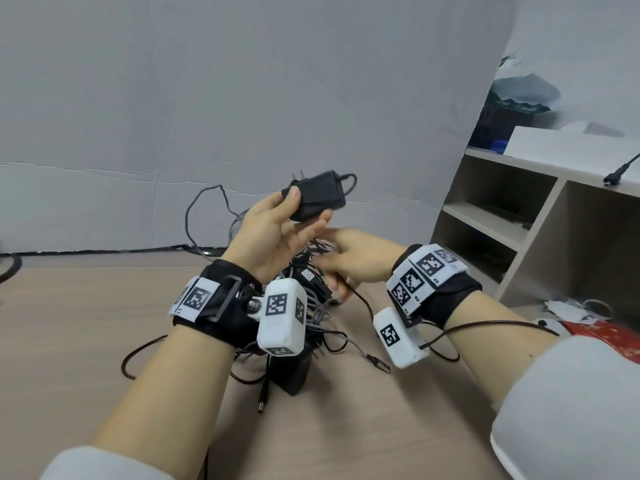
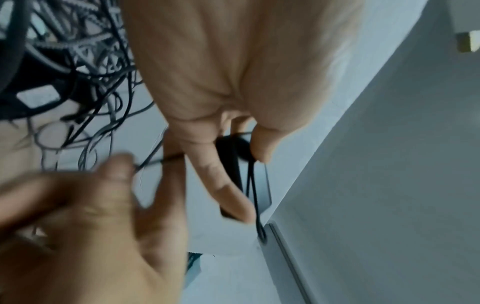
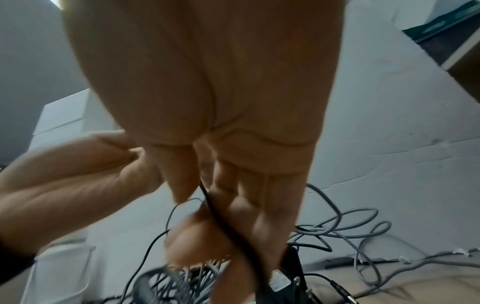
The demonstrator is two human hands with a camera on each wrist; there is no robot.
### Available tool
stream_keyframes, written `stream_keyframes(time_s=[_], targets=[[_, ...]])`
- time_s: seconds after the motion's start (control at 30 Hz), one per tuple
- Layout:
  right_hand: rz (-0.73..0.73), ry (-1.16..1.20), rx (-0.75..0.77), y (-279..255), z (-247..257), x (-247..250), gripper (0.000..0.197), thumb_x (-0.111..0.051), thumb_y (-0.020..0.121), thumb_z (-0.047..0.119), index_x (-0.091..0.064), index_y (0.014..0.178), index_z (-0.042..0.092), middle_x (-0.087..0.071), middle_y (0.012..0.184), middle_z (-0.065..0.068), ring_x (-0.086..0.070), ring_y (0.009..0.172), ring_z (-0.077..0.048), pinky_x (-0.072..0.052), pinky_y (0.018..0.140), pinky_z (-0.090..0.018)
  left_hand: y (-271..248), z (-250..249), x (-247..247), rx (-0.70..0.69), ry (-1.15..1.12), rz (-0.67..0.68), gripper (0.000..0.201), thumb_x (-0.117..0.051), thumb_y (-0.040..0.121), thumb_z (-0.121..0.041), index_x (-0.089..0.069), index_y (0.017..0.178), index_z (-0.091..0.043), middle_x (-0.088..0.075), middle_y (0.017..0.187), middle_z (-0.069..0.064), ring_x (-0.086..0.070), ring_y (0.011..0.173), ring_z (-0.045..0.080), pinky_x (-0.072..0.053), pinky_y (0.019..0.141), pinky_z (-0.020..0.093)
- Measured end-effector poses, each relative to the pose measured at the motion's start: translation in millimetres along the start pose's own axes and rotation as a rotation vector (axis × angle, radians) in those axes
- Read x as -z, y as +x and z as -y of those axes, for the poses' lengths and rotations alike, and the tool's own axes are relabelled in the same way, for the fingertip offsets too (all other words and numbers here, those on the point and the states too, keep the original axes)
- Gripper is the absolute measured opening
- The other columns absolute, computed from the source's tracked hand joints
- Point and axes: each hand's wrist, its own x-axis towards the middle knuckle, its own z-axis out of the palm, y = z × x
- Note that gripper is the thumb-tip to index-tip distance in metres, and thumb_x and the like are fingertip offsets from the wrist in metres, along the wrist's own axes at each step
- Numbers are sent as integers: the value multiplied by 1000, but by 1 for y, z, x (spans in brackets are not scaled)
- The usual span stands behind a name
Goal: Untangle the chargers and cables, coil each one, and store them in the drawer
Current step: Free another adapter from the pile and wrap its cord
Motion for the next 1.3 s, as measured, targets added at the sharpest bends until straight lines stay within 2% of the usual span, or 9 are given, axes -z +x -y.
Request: stream_keyframes(time_s=[0.07, 0.17, 0.37, 0.5, 0.6, 0.7, 0.87, 1.17, 1.3], targets=[[125, -104, -33, 1, -1, -9, 46, -47, 105, 15, -32, 148, 24, -62, 62, -8, -59, 52, -26, -60, 70, -50, 3, 1, 2, -63, -82, -51, 39, -46, 107, -17, -48, 134, 11, -66, 117, 26, -72, 90, 30, -59, 70, 26], [142, -237, -50, 0, 1, -11, 57, -51, 104, 16, -27, 156, 20, -58, 55, -1, -56, 48, -18, -55, 56, -30, 7, -1, 9, -145, 9, -172, 39, -50, 105, -16, -43, 135, 9, -64, 119, 27, -73, 89, 31, -60, 69, 28], [-78, -289, 22, -10, 19, 11, 22, -59, 100, 21, -67, 120, 16, -52, 61, 0, -48, 50, -7, -46, 49, -25, 7, 0, 20, -221, 630, -243, 29, -62, 99, -12, -49, 125, -10, -63, 112, 14, -66, 57, 15, -45, 40, 23], [-210, -254, 129, -19, 29, 23, 18, -63, 98, 19, -76, 108, 13, -57, 54, 13, -49, 53, -1, -36, 46, -9, 6, 0, 25, -175, 887, -146, 30, -67, 97, -17, -55, 124, -16, -65, 106, 9, -56, 44, 14, -38, 36, 23], [-302, -242, 194, -25, 33, 33, 15, -66, 95, 14, -78, 101, 9, -57, 50, 17, -49, 49, 2, -36, 47, -9, 0, -6, 21, -81, 982, -11, 27, -65, 98, -22, -55, 123, -17, -70, 104, 4, -61, 48, 19, -41, 37, 25], [-395, -122, 218, -27, 33, 43, 11, -70, 93, 14, -76, 101, 9, -61, 62, 4, -51, 56, -7, -40, 49, -17, -6, -9, 15, 32, 988, 116, 26, -60, 101, -24, -54, 125, -16, -73, 107, 4, -73, 65, 29, -50, 43, 27], [-327, 393, 205, -31, 23, 58, 23, -58, 97, -3, -66, 118, 0, -69, 88, -13, -53, 60, -15, -47, 51, -25, -10, -6, 11, 65, 996, 197, 26, -52, 105, -27, -51, 129, -17, -71, 114, 9, -73, 72, 29, -52, 47, 29], [-489, 530, 140, -23, -2, 57, 11, -65, 94, 3, -66, 103, -2, -71, 80, -11, -45, 54, -12, -35, 44, -19, -9, -3, 3, 42, 922, 220, 34, -55, 99, -51, -62, 116, -23, -71, 103, 12, -59, 78, 14, -48, 81, 37], [-507, 528, 105, -22, -8, 54, 19, -63, 97, 7, -66, 111, -5, -67, 76, -7, -47, 54, -13, -38, 44, -20, -5, -2, 2, 12, 641, 171, 32, -63, 96, -40, -61, 110, -11, -63, 92, 14, -48, 63, 16, -44, 69, 30]])
